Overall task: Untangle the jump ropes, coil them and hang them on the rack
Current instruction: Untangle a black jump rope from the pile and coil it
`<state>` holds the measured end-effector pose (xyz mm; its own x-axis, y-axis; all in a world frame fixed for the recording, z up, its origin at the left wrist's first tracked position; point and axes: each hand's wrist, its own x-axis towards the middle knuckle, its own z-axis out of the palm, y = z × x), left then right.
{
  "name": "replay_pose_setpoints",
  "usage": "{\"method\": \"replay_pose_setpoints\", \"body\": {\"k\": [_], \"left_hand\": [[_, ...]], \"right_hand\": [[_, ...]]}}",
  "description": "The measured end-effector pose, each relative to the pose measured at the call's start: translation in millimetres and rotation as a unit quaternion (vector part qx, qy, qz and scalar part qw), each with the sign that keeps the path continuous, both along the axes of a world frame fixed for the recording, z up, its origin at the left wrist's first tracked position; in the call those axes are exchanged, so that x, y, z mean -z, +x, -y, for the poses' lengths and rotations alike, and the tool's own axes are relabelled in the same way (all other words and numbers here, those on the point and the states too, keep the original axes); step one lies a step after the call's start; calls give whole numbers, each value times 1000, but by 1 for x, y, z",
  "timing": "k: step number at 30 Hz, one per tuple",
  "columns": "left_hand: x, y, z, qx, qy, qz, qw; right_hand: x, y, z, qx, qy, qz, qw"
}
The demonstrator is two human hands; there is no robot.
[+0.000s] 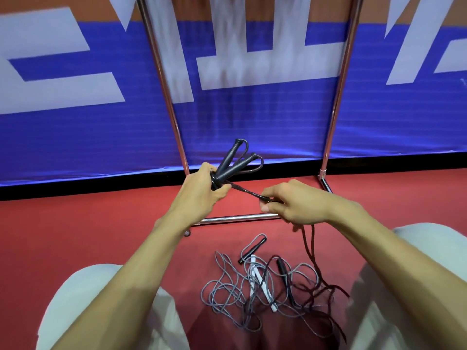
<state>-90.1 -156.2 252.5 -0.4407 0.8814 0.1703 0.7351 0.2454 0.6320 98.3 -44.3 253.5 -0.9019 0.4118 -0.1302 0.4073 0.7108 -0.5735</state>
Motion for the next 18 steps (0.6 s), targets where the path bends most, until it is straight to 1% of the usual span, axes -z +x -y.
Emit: {"method": "replay_pose_setpoints", "body": {"k": [2,4,6,7,9,10,13,15,18], "left_hand": [[1,-1,0,2,-34,-18,999],[3,-1,-1,14,-68,-36,997],[2,0,0,29,-86,-48,995],[1,1,0,36,-88,-52,994],[-1,3,1,42,-84,-50,994],[-2,4,2,41,-81,-43,995],[-5,5,2,39,-87,-1,995],[-7,4,3,33,-84,74,993],[-12,4,5,36,-72,194,978]], "right_hand": [[0,1,1,-40,82,-24,996],[0,1,2,-65,184,-53,979],[-2,3,2,-45,254,-93,962],[-4,3,3,-24,267,-124,955],[-9,4,6,24,247,-182,951],[-10,4,6,50,234,-197,951],[-9,1,3,101,233,-189,949],[-8,1,-1,105,229,-175,952],[-6,2,-6,83,203,-170,961]]}}
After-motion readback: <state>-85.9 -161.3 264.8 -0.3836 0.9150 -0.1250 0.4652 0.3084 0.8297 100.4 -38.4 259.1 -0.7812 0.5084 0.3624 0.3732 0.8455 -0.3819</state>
